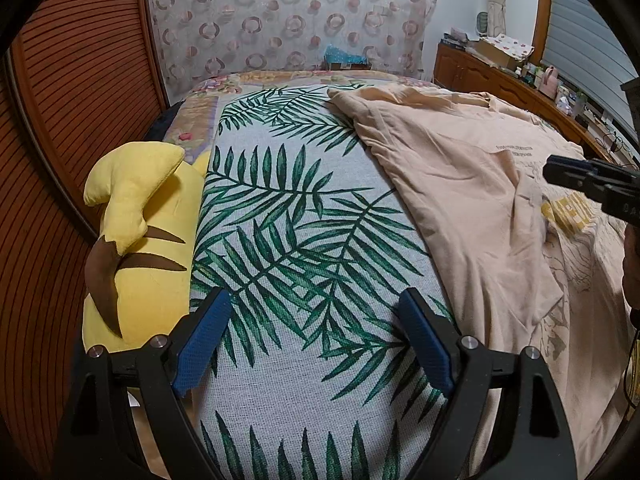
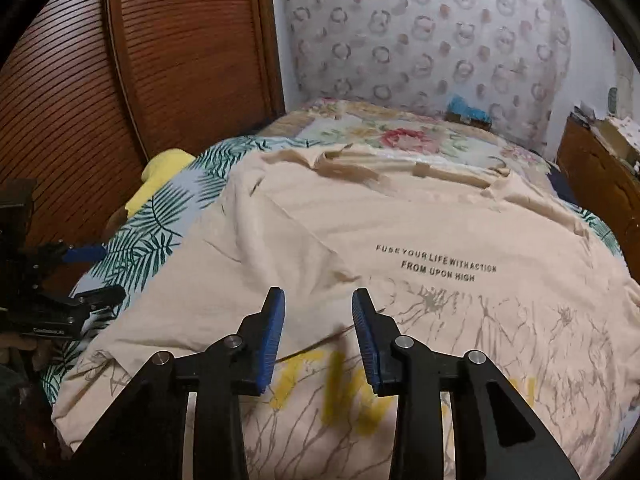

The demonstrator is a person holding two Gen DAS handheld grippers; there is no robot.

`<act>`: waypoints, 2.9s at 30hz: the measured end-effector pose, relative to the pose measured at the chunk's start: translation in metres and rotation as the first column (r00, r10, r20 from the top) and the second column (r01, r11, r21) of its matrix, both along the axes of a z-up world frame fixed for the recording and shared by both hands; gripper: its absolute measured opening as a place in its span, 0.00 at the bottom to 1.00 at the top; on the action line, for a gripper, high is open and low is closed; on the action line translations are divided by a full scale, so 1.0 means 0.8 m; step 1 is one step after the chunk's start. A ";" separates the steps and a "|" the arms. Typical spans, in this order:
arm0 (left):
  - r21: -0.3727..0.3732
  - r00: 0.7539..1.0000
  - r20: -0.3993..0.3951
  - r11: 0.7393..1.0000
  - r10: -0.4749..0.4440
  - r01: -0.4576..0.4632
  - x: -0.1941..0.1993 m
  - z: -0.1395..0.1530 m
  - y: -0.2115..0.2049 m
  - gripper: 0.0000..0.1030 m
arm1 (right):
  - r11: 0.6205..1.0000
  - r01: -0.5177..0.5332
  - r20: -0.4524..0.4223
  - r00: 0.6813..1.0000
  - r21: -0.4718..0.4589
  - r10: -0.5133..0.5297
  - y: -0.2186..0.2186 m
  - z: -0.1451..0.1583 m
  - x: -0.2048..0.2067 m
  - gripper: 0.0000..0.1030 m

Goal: Fold small clothes

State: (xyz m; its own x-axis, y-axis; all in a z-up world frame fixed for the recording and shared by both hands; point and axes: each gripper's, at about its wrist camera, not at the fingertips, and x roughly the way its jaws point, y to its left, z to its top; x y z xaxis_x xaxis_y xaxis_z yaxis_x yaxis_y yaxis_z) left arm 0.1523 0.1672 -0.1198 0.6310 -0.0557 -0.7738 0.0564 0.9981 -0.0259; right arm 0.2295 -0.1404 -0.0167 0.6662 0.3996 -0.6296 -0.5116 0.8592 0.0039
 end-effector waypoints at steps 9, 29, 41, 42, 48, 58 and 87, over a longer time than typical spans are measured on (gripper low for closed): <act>0.000 1.000 0.000 1.000 0.000 0.000 0.000 0.000 0.000 0.84 | 0.967 -0.250 -0.070 0.965 0.038 0.252 0.010 -0.016 -0.068 0.36; 0.000 1.000 0.002 1.000 0.001 -0.001 0.000 -0.001 0.000 0.84 | 0.928 -0.332 -0.006 0.942 -0.167 0.336 0.066 -0.027 -0.118 0.07; 0.001 1.000 0.003 1.000 0.002 -0.002 0.000 -0.001 0.000 0.84 | 0.933 -0.289 -0.007 0.956 -0.214 0.294 0.022 -0.009 -0.132 0.23; 0.001 1.000 0.003 1.000 0.002 -0.002 0.000 -0.001 0.000 0.84 | 0.940 -0.277 -0.002 0.959 -0.202 0.282 0.018 -0.008 -0.129 0.30; 0.036 0.999 0.019 0.999 0.040 -0.041 -0.001 0.007 0.005 0.84 | 0.973 -0.206 0.021 0.978 -0.103 0.209 -0.020 0.001 -0.122 0.42; -0.025 0.988 0.154 0.999 -0.017 0.021 -0.009 0.065 -0.061 0.84 | 0.999 0.034 0.023 0.999 -0.015 -0.034 -0.156 0.004 -0.103 0.54; 0.036 0.960 -0.009 0.960 -0.278 0.279 0.054 0.015 -0.291 0.86 | 0.905 0.401 -0.137 0.913 0.142 -0.383 -0.351 0.004 -0.059 0.54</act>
